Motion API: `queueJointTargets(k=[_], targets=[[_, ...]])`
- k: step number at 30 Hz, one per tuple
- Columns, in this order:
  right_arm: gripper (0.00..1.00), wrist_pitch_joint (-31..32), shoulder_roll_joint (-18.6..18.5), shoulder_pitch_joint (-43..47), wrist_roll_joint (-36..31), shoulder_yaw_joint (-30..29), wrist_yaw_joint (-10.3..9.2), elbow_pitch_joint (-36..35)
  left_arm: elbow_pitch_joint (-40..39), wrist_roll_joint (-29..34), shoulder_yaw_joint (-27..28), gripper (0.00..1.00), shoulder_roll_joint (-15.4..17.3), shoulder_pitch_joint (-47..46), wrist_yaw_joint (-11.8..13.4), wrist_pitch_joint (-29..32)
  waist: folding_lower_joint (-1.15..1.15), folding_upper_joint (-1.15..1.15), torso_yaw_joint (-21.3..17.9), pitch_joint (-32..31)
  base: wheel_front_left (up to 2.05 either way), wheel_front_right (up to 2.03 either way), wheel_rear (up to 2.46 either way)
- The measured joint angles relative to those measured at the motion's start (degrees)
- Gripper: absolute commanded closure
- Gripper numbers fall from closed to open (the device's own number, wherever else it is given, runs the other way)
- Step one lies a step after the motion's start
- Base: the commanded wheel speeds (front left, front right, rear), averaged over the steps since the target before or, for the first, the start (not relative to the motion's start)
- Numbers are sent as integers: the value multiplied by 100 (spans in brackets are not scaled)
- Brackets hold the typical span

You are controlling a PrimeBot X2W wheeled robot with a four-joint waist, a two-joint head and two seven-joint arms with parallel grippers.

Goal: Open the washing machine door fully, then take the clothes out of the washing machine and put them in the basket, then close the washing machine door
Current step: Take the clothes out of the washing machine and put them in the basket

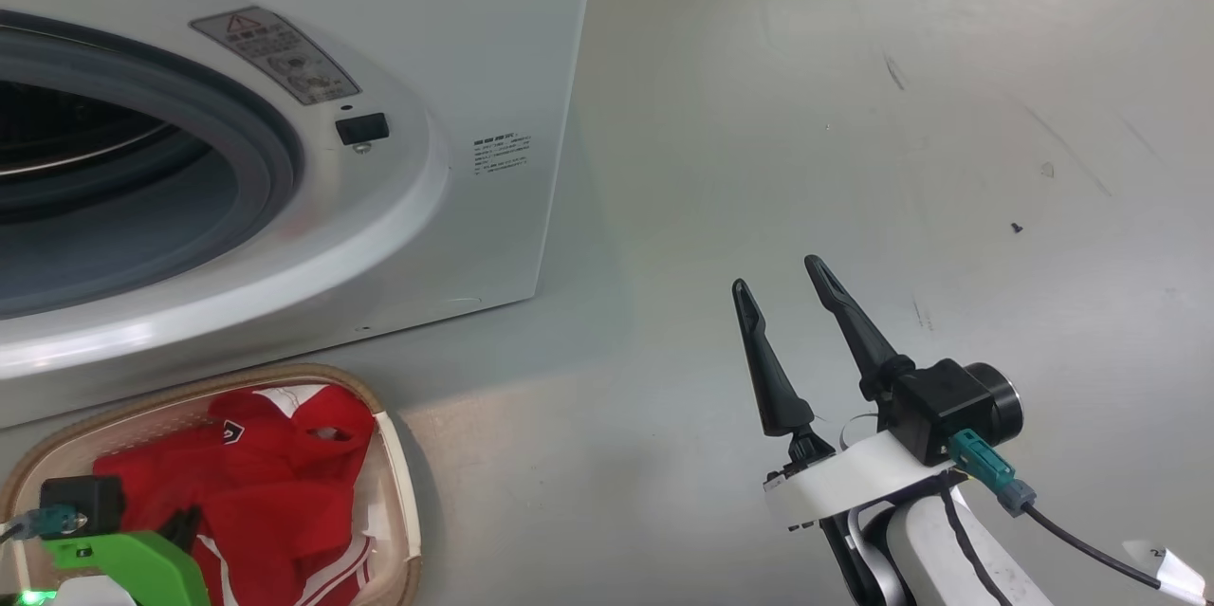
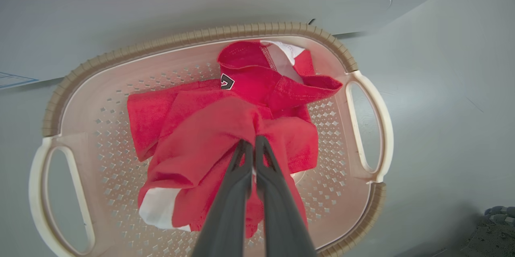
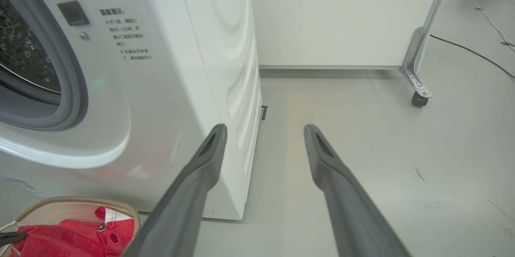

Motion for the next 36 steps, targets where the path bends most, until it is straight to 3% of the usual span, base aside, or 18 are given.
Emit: queueJointTargets(k=[9,10,12,13,36], targets=[[0,0,2,-70,-1,-1,-96,-46,371,-141,15,100,-38,-263,0,-186,0,0,-50,129,0,0,0],[0,0,1,-72,-1,0,-97,-46,423,-159,3,94,-55,-263,0,-187,0,0,-47,131,0,0,0],[0,0,2,-83,-3,1,-99,-46,499,-187,-15,45,-92,-265,0,-212,0,0,-41,127,0,0,0],[0,0,1,-91,-5,1,-104,-46,537,-190,-30,2,-111,-273,0,-236,0,0,-36,124,0,0,0],[0,0,0,-94,63,-209,-153,180,822,-437,-501,0,-455,-456,0,-802,0,0,384,-570,0,0,0]])
